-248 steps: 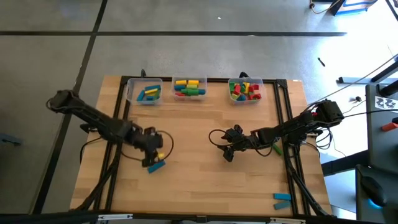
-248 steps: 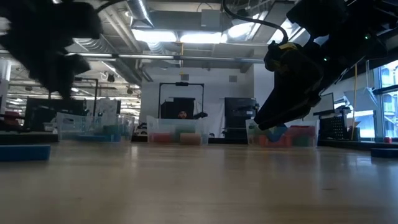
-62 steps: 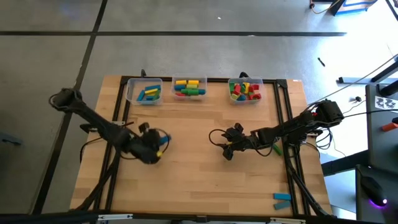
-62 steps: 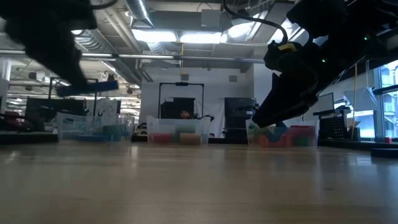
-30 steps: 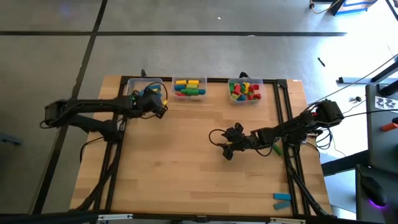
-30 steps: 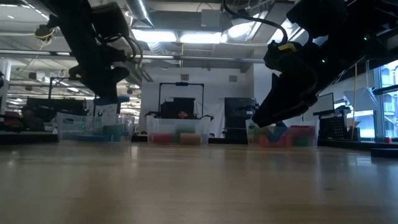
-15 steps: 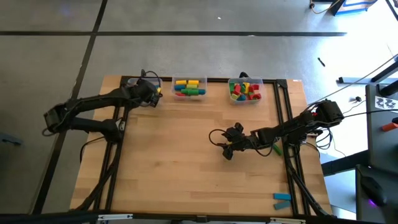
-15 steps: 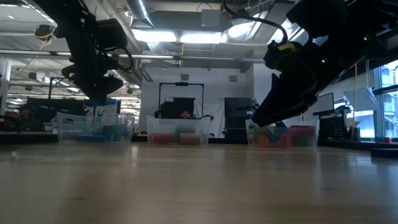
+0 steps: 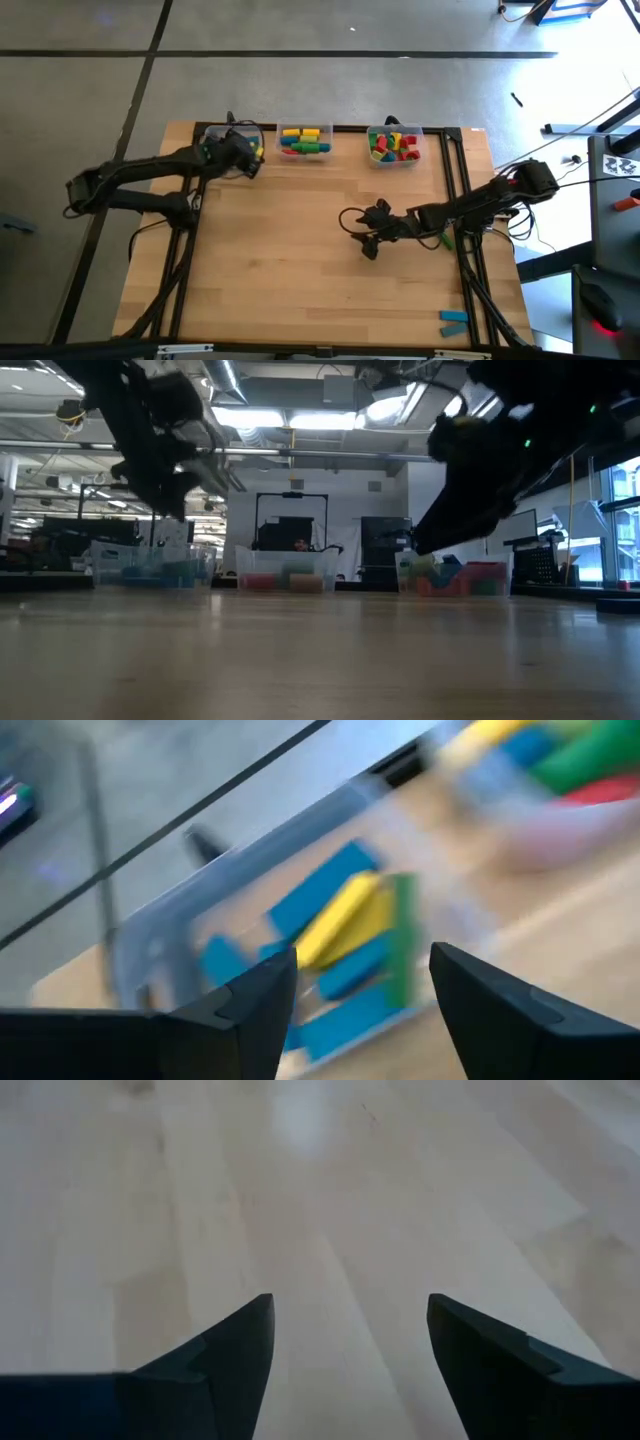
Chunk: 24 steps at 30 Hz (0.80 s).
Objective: Sort blocks by size
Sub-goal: Put the dark blue rectangular block into the left transparent bin
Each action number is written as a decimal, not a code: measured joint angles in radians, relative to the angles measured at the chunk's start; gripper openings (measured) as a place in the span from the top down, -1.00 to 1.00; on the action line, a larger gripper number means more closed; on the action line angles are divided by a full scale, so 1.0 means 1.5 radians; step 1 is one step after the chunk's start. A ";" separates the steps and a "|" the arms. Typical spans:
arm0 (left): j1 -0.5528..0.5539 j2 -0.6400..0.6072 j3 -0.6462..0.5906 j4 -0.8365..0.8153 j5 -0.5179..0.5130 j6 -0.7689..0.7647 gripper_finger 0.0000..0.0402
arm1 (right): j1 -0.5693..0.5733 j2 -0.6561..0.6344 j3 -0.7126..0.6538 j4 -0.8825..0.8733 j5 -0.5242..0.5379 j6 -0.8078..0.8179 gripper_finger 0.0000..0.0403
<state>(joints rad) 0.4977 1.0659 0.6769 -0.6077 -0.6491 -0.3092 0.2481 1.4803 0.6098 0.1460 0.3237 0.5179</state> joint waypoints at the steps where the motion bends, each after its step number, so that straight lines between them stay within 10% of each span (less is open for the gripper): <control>1: -0.019 -0.010 0.000 0.009 0.009 0.004 -0.13 | 0.000 -0.014 0.000 -0.011 -0.004 0.000 -0.27; 13: -0.283 -0.059 0.000 0.038 0.041 -0.061 -0.13 | 0.000 -0.241 0.001 -0.367 -0.018 0.003 -0.27; 24: -0.496 0.033 0.000 0.163 0.041 -0.099 -0.13 | 0.000 -0.218 0.022 -0.565 -0.049 0.001 -0.27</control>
<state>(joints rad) -0.2458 1.1151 0.6769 -0.3628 -0.5873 -0.4572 0.2481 1.1539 0.6434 -0.7017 0.2503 0.5196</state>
